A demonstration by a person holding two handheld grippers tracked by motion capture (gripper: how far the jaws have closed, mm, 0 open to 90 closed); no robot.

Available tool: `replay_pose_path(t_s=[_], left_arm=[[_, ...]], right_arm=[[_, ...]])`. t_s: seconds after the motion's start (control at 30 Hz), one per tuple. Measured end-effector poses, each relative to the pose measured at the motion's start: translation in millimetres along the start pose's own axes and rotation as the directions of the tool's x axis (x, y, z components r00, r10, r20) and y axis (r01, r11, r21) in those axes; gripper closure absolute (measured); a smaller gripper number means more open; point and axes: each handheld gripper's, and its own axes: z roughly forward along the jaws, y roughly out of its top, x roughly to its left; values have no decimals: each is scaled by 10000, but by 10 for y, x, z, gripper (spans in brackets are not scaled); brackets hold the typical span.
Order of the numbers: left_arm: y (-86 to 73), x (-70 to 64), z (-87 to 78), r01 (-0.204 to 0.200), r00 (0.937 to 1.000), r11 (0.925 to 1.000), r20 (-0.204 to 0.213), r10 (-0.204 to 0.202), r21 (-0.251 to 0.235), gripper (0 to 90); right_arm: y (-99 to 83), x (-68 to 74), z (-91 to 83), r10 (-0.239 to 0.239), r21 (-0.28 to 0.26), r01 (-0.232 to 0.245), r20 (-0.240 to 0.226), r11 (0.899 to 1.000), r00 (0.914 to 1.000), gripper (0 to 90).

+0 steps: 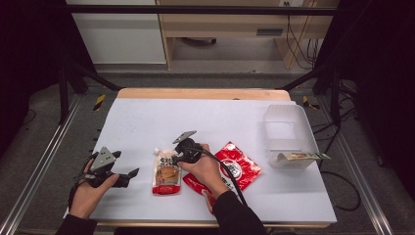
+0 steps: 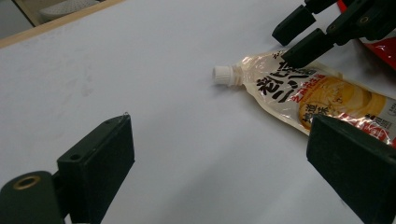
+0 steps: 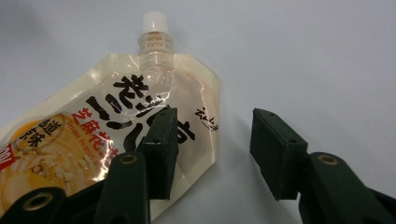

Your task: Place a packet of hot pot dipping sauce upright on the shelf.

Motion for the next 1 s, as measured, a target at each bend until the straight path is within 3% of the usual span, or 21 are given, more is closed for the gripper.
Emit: replay_pose_path(t_s=[0.2, 0.33, 0.53, 0.73, 1.0], left_arm=[[2, -5, 4, -31, 10000, 10000, 19, 31, 6, 81], [1, -4, 4, -34, 10000, 10000, 21, 34, 4, 81], [2, -4, 4, -41, 10000, 10000, 18, 41, 6, 81], [5, -5, 4, -43, 10000, 10000, 16, 43, -3, 81], [-3, 30, -17, 95, 9999, 9999, -38, -95, -81, 81]], right_arm=[[2, 1, -1, 66, 170, -63, -176, 9998, 9998, 563], [4, 11, -5, 95, 261, -81, -540, 9996, 9985, 679], [5, 34, -25, -66, 379, 88, -600, 9992, 9982, 779], [20, 62, -66, -325, 169, 339, -794, 9993, 9963, 885], [100, 105, -249, -688, -569, 644, -786, 9963, 9945, 900]])
